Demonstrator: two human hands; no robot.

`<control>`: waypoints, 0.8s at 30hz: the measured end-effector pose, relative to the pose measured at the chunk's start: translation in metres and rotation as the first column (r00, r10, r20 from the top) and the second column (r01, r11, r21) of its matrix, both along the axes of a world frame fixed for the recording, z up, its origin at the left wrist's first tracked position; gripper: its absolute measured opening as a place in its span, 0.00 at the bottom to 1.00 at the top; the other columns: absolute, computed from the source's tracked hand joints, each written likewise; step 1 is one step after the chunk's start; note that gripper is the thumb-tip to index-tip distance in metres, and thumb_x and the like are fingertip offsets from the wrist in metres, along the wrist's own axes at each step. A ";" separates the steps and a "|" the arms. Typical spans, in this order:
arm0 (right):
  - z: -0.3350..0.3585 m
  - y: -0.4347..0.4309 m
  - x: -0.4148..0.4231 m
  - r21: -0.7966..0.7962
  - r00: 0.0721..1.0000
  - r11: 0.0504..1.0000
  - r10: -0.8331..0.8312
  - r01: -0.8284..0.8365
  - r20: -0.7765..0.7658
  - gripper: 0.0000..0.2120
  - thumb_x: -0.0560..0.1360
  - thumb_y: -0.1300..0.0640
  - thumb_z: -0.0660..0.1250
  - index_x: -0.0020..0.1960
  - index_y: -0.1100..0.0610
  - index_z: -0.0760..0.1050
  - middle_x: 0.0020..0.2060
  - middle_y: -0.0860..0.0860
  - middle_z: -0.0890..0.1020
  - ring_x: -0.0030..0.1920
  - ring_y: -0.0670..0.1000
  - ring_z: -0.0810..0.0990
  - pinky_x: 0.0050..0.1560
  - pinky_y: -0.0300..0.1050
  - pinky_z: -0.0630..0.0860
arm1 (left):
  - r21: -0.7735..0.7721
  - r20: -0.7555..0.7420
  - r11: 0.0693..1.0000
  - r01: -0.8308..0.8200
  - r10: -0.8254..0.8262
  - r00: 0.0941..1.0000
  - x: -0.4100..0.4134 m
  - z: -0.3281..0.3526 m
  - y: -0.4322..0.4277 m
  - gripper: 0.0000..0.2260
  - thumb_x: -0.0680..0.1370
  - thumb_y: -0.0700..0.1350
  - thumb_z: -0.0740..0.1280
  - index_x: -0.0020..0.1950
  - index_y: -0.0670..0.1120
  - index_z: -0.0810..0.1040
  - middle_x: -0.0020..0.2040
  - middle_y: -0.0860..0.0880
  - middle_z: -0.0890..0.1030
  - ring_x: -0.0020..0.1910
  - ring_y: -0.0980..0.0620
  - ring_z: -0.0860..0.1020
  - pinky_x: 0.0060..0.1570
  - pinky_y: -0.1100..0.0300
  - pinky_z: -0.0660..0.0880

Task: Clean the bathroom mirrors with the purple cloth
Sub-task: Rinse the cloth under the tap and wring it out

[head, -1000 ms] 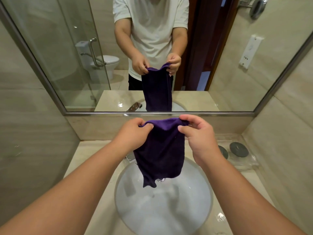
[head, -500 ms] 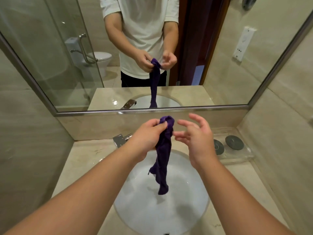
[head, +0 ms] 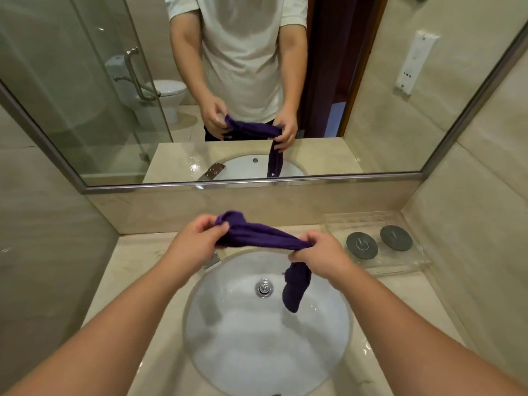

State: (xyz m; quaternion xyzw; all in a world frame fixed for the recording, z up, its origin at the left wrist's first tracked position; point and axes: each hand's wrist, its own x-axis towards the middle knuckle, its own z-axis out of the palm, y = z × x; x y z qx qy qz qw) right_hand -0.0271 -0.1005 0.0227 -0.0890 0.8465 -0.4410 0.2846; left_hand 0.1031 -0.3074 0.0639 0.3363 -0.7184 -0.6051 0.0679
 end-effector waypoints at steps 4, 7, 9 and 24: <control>0.023 -0.011 -0.007 0.065 0.980 0.979 0.195 -0.192 -0.029 0.22 0.65 0.67 0.75 0.54 0.47 0.77 0.44 0.50 0.83 0.38 0.49 0.84 0.37 0.44 0.80 | 0.067 0.340 0.995 -0.074 0.047 0.939 0.028 -0.066 -0.009 0.06 0.79 0.49 0.68 0.50 0.47 0.78 0.51 0.45 0.82 0.49 0.46 0.80 0.45 0.55 0.73; 0.044 -0.024 -0.004 0.083 0.911 0.912 0.408 -0.402 -0.062 0.30 0.66 0.66 0.72 0.62 0.41 0.74 0.45 0.43 0.80 0.33 0.40 0.81 0.32 0.35 0.75 | 0.020 0.498 0.998 0.051 -0.054 0.865 0.038 -0.090 0.000 0.18 0.76 0.45 0.72 0.66 0.50 0.76 0.55 0.46 0.78 0.41 0.53 0.76 0.38 0.62 0.72; 0.060 -0.031 0.000 0.106 0.849 0.852 0.521 -0.513 -0.082 0.31 0.67 0.66 0.71 0.64 0.39 0.73 0.47 0.42 0.78 0.38 0.43 0.81 0.37 0.38 0.80 | -0.024 0.455 0.983 0.182 -0.152 0.878 0.035 -0.093 0.009 0.37 0.71 0.45 0.76 0.77 0.54 0.64 0.71 0.47 0.69 0.47 0.58 0.76 0.42 0.64 0.75; 0.054 -0.031 -0.026 -0.355 0.993 0.928 0.104 -0.116 -0.054 0.25 0.67 0.74 0.69 0.54 0.47 0.78 0.49 0.53 0.81 0.39 0.48 0.80 0.41 0.41 0.79 | 0.747 0.147 0.665 -0.025 -0.128 0.981 -0.016 -0.073 0.057 0.15 0.70 0.44 0.75 0.54 0.41 0.79 0.44 0.42 0.83 0.44 0.40 0.84 0.45 0.46 0.82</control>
